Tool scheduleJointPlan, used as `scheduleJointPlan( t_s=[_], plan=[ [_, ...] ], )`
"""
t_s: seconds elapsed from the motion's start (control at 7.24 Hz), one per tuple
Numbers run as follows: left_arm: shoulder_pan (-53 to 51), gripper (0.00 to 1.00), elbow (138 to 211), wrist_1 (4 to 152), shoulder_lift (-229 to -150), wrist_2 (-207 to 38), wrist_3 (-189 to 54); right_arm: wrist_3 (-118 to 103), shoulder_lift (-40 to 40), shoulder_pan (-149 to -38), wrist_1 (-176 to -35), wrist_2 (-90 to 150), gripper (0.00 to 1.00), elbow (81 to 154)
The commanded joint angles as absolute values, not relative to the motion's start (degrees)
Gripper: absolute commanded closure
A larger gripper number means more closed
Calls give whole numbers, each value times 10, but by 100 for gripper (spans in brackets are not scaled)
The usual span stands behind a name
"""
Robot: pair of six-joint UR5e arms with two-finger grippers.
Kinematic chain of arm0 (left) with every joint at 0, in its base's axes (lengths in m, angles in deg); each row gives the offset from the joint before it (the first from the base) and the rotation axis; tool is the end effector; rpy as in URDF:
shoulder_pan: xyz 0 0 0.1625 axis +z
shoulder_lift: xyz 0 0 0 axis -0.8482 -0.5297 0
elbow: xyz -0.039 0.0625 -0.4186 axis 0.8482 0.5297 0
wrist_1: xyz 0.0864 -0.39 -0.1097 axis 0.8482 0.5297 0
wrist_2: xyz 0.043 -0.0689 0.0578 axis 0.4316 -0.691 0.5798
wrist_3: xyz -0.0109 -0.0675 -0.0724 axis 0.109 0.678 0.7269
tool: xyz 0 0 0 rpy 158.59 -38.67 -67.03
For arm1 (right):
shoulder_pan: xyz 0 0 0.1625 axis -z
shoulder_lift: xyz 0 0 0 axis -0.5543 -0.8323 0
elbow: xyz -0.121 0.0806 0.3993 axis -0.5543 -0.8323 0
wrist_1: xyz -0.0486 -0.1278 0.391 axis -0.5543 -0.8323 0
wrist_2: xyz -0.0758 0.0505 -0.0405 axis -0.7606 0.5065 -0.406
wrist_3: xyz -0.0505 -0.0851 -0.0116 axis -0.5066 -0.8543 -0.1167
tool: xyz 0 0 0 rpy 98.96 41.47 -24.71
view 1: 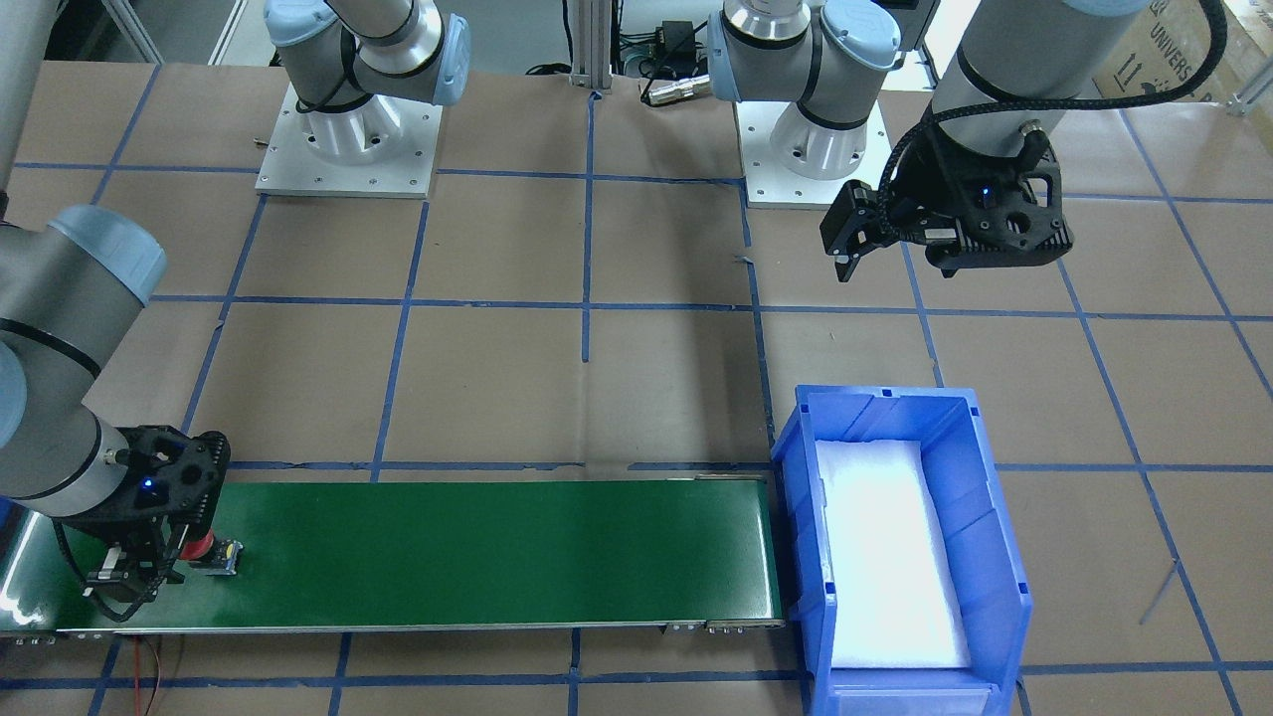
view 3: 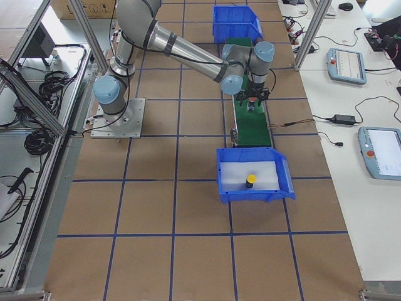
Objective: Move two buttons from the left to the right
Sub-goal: 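Lower the right gripper onto the red button and grasp it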
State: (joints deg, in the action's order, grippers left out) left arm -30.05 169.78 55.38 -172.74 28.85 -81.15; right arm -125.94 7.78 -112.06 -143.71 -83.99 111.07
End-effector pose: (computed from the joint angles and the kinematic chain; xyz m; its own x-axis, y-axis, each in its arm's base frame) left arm -0.1126 -0.5117 0.4918 -0.9982 -0.0491 -0.0356 -0.0506 0.9978 0.0425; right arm -0.0037 -0.6694 0.2783 0.0050 -0.9999 0.0106 -0.9997 -0.0047 0.0259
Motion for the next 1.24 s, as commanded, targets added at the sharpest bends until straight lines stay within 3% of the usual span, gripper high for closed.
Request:
scheduleJointPlan(
  t_s=[0.0, 0.41, 0.69, 1.1],
  plan=[
    [-300, 0, 1698, 554, -1727, 289, -812, -1263, 80, -1121, -1440, -844, 7, 1109],
    [-298, 0, 1698, 554, -1727, 289, -812, -1264, 86, -1120, -1444, -849, 8, 1109],
    [-299, 0, 1698, 554, -1727, 288, -812, -1292, 92, -1119, -1459, -852, 24, 1108],
    [-298, 0, 1698, 554, -1727, 289, -812, -1300, 99, -1115, -1464, -867, 82, 1105]
  ],
)
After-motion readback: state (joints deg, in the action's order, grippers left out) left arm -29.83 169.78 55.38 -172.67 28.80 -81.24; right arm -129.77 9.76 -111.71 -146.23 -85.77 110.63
